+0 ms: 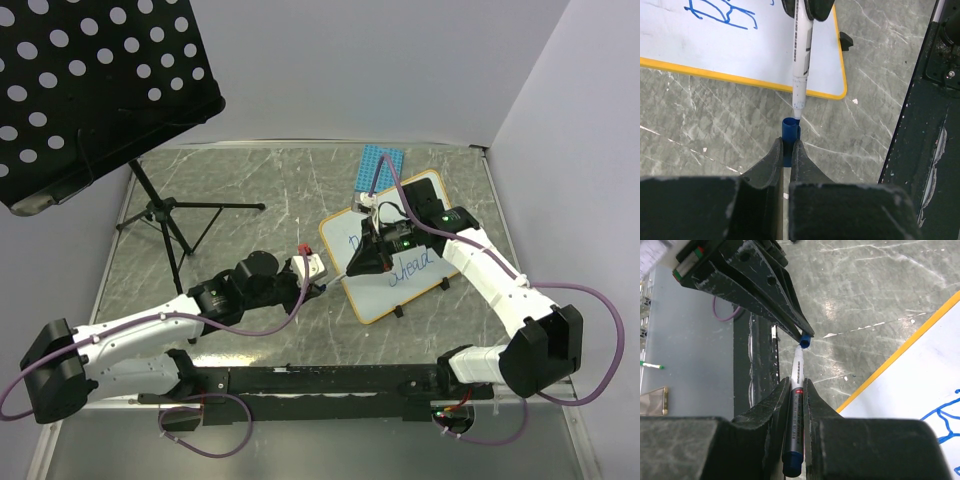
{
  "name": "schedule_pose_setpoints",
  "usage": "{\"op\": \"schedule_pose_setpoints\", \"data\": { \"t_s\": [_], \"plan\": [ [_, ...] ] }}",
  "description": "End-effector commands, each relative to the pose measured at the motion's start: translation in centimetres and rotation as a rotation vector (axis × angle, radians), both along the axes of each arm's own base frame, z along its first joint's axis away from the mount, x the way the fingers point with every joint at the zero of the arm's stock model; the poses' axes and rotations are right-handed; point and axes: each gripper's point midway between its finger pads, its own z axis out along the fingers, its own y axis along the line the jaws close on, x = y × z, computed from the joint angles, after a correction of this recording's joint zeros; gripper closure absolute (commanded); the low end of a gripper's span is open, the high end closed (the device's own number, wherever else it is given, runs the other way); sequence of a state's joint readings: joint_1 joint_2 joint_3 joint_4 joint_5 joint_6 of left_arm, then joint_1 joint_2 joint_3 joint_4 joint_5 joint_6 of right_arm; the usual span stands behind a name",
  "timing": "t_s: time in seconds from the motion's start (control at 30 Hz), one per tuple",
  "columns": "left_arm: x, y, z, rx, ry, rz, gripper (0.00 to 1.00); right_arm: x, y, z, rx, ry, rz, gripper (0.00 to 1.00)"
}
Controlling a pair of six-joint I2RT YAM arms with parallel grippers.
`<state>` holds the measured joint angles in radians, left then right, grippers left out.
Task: Write a sentence on the whiteboard
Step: Insert the whiteboard marker without the cap into the pen cap.
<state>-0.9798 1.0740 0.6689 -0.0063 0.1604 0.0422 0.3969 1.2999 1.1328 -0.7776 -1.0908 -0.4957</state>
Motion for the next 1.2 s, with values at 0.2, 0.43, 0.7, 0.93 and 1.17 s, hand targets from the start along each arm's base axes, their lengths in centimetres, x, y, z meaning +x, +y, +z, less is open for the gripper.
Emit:
{"op": "schedule_pose_setpoints", "data": {
  "t_s": [0.2, 0.43, 0.7, 0.93, 1.17],
  "plan": [
    [0.2, -0.9, 1.1, -0.022, -0.026, -0.021, 0.99, 0.6, 0.5, 2.4, 0.038, -0.100, 0.015, 1.00],
    [0.0, -0.8, 1.6, -0.036, -0.035, -0.024, 0.99, 0.9, 0.6, 1.8, 0.022, -0.090, 0.007, 1.00],
    [0.2, -0.7, 1.7, -0.039, -0.036, -0.012, 0.99, 0.8, 0.7, 1.1, 0.004, -0.079, 0.016, 1.00],
    [0.1, -0.6, 1.6, -0.040, -0.033, -0.009, 0.99, 0.9, 0.7, 0.9, -0.008, -0.081, 0.007, 1.00],
    [0.1, -0.6, 1.7, -0.045, -0.034, -0.009, 0.99, 1.0, 0.7, 0.5, -0.016, -0.071, 0.005, 1.00]
  ]
}}
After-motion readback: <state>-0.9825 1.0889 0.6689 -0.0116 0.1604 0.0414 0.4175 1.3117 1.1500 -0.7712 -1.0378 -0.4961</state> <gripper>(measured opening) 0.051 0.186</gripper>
